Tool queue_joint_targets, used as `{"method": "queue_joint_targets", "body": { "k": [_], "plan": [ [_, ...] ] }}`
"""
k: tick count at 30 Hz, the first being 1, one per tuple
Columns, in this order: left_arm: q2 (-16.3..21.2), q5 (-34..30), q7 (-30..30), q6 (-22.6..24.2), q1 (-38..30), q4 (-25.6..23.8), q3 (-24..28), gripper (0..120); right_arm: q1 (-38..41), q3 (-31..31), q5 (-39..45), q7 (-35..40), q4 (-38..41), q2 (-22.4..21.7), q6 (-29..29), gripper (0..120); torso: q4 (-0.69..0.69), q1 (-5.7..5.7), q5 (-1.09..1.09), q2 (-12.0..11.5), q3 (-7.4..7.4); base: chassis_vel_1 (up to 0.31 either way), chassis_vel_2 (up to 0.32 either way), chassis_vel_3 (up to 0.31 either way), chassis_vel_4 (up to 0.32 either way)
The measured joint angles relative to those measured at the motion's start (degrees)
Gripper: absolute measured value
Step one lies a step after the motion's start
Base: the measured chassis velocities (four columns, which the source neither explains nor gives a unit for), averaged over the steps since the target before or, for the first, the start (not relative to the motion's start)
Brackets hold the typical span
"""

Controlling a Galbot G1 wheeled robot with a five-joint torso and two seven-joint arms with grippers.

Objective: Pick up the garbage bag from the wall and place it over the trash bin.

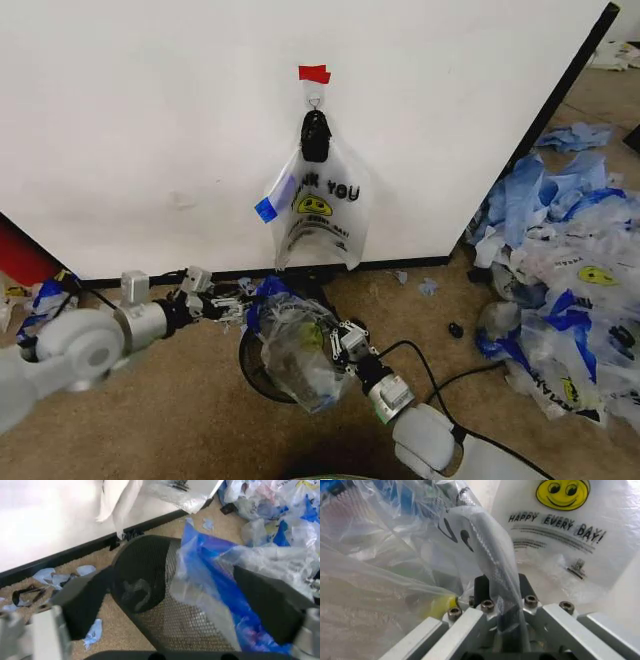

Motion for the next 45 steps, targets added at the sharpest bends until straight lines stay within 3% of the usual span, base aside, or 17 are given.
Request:
{"method": "queue_joint_targets", "body": {
  "k": [5, 24, 30, 39, 45],
  "plan": [
    [-1.3, -1.1, -0.1, 1.8, -0.9, 0.4, 0.6, 100, 0.2, -0.4, 0.0, 0.2, 0.0, 0.1, 0.0, 0, 0.01, 0.0, -0.01, 0.0, 0.0, 0.0, 0.0, 0.0, 0.0],
    [-5.6, -3.6, -1.0, 3.5, -12.5, 3.6, 12.0, 97, -1.0, 0.0, -0.6, 1.1, -0.2, 0.1, 0.3, 0, -0.01, 0.0, 0.02, 0.0, 0.0, 0.0, 0.0, 0.0, 0.0],
    [-6.1, -3.3, -1.0, 3.7, -13.0, 4.3, 13.2, 95, -1.4, 0.0, -1.0, 1.3, -0.3, 0.4, 0.4, 0, 0.0, 0.0, -0.01, 0.0, 0.0, 0.0, 0.0, 0.0, 0.0],
    [-6.2, -2.4, -0.3, 3.7, -12.9, 5.2, 14.7, 67, -1.6, -0.1, -1.1, 1.4, -0.1, 0.5, 0.6, 0, 0.0, 0.0, -0.01, 0.0, 0.0, 0.0, 0.0, 0.0, 0.0],
    [-6.2, -2.0, -0.2, 3.5, -13.0, 5.3, 14.9, 40, -1.9, -0.1, -1.5, 1.5, -0.3, 0.6, 0.8, 0, 0.0, 0.0, 0.0, 0.0, 0.0, 0.0, 0.0, 0.0, 0.0]
  ]
}}
